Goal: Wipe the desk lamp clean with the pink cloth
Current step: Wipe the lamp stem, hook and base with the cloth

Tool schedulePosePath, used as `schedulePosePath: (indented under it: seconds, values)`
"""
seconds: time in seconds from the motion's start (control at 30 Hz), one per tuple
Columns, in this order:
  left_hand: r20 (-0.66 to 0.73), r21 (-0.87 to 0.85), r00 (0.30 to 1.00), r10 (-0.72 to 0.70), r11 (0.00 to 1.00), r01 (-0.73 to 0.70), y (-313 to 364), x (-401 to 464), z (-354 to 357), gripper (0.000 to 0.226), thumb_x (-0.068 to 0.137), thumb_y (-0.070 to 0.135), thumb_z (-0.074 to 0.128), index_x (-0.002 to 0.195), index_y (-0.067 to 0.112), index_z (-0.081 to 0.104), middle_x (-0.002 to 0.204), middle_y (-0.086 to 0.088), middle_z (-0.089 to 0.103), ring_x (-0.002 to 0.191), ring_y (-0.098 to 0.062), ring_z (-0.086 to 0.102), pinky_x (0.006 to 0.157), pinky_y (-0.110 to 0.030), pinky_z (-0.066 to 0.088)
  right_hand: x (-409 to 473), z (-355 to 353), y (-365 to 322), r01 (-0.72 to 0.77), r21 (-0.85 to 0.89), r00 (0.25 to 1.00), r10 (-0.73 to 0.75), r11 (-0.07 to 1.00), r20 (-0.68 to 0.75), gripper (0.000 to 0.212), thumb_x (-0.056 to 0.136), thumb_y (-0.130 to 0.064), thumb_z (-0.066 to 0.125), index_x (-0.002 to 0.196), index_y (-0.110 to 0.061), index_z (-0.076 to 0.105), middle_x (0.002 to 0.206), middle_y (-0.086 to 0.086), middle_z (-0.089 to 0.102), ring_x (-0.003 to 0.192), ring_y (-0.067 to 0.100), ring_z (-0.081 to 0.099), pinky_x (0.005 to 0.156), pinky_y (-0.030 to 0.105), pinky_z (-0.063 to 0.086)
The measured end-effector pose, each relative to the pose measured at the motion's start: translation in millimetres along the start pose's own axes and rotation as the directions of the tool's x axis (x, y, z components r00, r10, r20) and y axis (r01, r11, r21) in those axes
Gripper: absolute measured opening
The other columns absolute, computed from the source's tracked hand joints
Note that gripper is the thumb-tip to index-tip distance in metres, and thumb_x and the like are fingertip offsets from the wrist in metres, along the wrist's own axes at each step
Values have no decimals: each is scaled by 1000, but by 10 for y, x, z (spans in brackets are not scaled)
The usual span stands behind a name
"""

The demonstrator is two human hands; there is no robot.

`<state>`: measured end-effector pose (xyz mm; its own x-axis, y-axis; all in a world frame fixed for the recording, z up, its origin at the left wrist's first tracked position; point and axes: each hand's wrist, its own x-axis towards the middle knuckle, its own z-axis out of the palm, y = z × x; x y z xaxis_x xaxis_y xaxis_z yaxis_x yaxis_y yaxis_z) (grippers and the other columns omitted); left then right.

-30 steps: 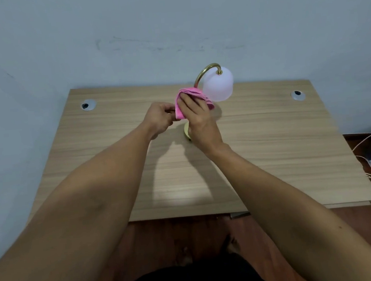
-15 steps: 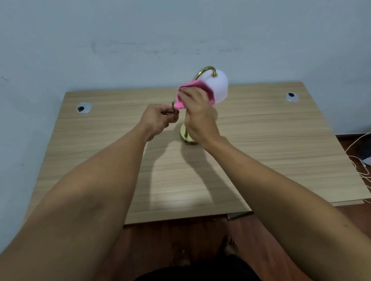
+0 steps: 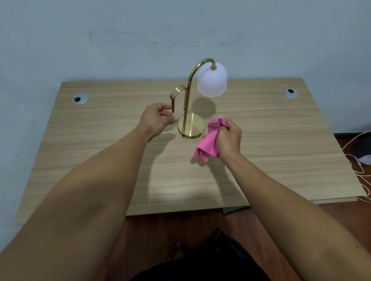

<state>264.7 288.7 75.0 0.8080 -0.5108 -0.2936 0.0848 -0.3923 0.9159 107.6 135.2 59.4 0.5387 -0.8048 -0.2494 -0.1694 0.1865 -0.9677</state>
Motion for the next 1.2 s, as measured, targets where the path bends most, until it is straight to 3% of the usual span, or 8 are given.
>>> schedulePosePath:
  seconds: [0.17, 0.3, 0.4, 0.63, 0.77, 0.83, 1.0, 1.2]
  values:
    - [-96, 131, 992, -88, 986, 100, -247, 29, 237, 74, 81, 25, 86, 146, 10, 52, 139, -11, 59, 126, -26, 60, 107, -37, 51, 391, -221, 149, -86, -98, 995, 81, 991, -56, 32, 96, 2, 47, 81, -17, 68, 81, 4, 63, 79, 26, 62, 74, 46, 60]
    - [-110, 177, 987, -121, 974, 139, -466, 143, 486, 92, 78, 28, 89, 154, 12, 40, 159, -11, 45, 142, -30, 48, 118, -44, 42, 735, -87, 145, 6, -129, 1000, -6, 992, 1, 32, 100, 5, 43, 98, -9, 72, 97, 9, 71, 95, 29, 69, 89, 41, 61]
    - [-150, 248, 977, -152, 951, 186, -631, 288, 661, 101, 73, 31, 91, 156, 14, 36, 159, -9, 44, 144, -28, 46, 117, -42, 41, 959, 40, 174, 177, -179, 984, -169, 968, 58, 29, 98, 10, 43, 107, 7, 70, 108, 20, 73, 100, 23, 67, 92, 25, 55]
    - [-192, 391, 981, -19, 916, 94, -871, 581, 991, 81, 57, 43, 89, 129, 30, 54, 128, 2, 67, 121, -25, 63, 91, -35, 48, 1346, 397, 469, 326, -402, 931, -216, 856, 294, 31, 99, -20, 47, 123, -17, 66, 111, -2, 72, 91, 15, 63, 78, 23, 44]
    - [-226, 368, 972, 63, 929, 26, -946, 650, 1143, 79, 67, 54, 79, 138, 37, 48, 137, 7, 65, 131, -17, 58, 104, -34, 38, 1380, 478, 868, 502, -477, 799, -175, 722, 575, 34, 108, -26, 47, 138, -15, 58, 127, 11, 67, 117, 27, 62, 104, 46, 50]
    - [-257, 400, 962, 86, 916, 25, -1018, 676, 1213, 72, 77, 48, 73, 143, 33, 47, 143, 4, 60, 139, -19, 52, 109, -35, 29, 1398, 467, 1048, 604, -539, 713, -96, 588, 695, 45, 110, -29, 41, 154, -21, 42, 159, 12, 42, 150, 33, 33, 126, 50, 23]
    - [-256, 440, 961, 103, 898, 21, -1116, 725, 1215, 78, 75, 63, 70, 144, 37, 44, 144, 6, 59, 141, -21, 50, 116, -50, 28, 1577, 171, 1097, 797, -381, 502, -162, 469, 850, 49, 104, -17, 46, 153, -18, 45, 163, 5, 38, 157, 29, 21, 129, 46, 8]
    - [-241, 442, 966, 88, 896, 29, -1158, 761, 1184, 91, 69, 76, 61, 149, 39, 39, 152, 6, 54, 150, -22, 40, 122, -60, 22, 1648, 269, 1038, 779, -413, 527, -135, 472, 839, 48, 105, -18, 46, 152, -18, 47, 164, 5, 37, 157, 29, 19, 129, 50, 11]
